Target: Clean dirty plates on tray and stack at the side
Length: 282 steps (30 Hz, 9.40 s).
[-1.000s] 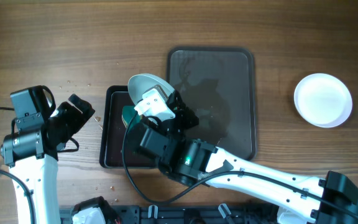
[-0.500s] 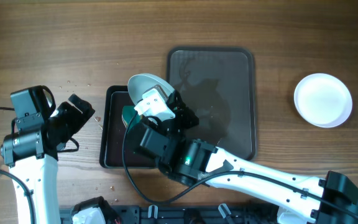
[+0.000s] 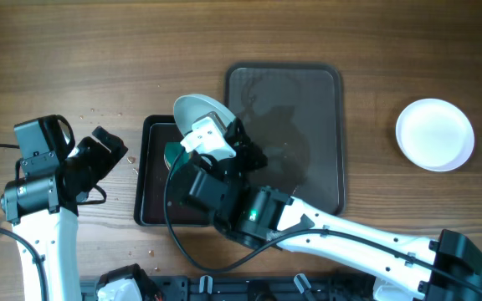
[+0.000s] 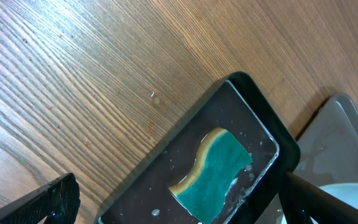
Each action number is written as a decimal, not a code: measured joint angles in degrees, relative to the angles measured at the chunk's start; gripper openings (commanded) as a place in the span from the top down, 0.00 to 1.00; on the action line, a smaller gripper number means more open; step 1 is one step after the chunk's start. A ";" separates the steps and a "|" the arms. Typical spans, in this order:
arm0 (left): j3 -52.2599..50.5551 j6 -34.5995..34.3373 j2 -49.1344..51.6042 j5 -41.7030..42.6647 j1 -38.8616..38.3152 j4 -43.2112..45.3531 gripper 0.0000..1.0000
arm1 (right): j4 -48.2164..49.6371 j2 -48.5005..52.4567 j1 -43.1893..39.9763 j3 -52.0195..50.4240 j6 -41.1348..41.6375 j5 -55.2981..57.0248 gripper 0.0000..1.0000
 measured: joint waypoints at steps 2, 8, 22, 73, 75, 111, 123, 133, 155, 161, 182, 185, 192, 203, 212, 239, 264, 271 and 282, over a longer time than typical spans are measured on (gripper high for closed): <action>0.00 0.02 0.00 0.00 0.00 0.00 0.00 | 1.29 0.00 -0.09 0.00 -1.03 -2.25 0.96; 0.00 0.00 0.00 0.00 0.00 0.02 0.00 | 4.98 0.00 0.20 0.00 -4.81 -3.58 0.96; 0.00 0.00 0.00 -0.02 0.00 0.00 0.00 | 12.24 0.00 3.34 0.00 -19.82 -1.14 0.96; 0.00 0.00 0.00 0.00 0.00 0.00 0.00 | 14.14 0.00 4.85 0.00 -23.43 0.68 0.96; 0.00 0.02 0.00 0.00 0.00 0.00 0.00 | 14.14 0.00 4.85 0.00 -23.43 0.70 0.96; 0.00 0.00 0.00 0.00 0.00 0.00 0.00 | 12.41 0.00 2.21 0.00 -16.57 -1.53 0.96; 0.00 0.02 0.00 -0.02 0.00 0.02 0.00 | -4.17 -0.24 -13.90 0.20 15.08 -38.91 0.96; 0.00 0.00 0.00 -0.02 0.00 0.02 0.00 | -9.29 -10.91 -43.54 0.20 25.35 -78.62 0.96; 0.00 0.00 0.00 0.00 0.00 0.00 0.00 | -26.60 -4.76 -104.65 0.20 29.33 -62.27 0.96; 0.00 0.00 0.00 -0.02 0.00 0.00 0.00 | -26.67 4.98 -106.36 0.20 27.50 -61.18 0.96; 0.00 0.00 0.00 0.00 0.00 0.00 0.00 | -36.50 -16.24 -87.38 0.52 14.05 -79.76 0.61; 0.00 0.00 0.00 -0.02 0.00 0.00 0.00 | -38.21 -16.39 -76.70 0.50 11.61 -81.90 0.61; 0.00 0.00 0.00 0.00 0.00 0.07 0.00 | -34.51 -15.76 -58.58 -0.15 12.66 -82.93 0.56; 0.00 1.66 0.11 7.23 -0.13 3.96 0.00 | -31.54 -12.50 -53.18 -0.42 16.55 -82.27 0.55; 0.24 9.09 10.36 4.00 -9.16 0.87 0.01 | -30.51 -12.48 -53.18 -0.48 16.74 -81.90 0.53; 0.52 12.72 34.27 -6.88 -11.08 12.07 0.96 | -30.05 -12.46 -53.18 -0.59 16.79 -81.88 0.53; 0.52 25.55 35.23 -13.75 -11.08 22.60 0.96 | -30.08 -12.46 -53.18 -0.66 16.79 -81.88 0.53; 0.52 34.18 35.28 -13.73 -11.08 23.15 0.96 | -29.75 -12.46 -53.18 -0.68 16.79 -81.88 0.53; 0.52 45.11 35.30 -14.08 -11.08 25.24 0.96 | -29.24 -12.46 -53.18 -0.68 16.79 -81.88 0.53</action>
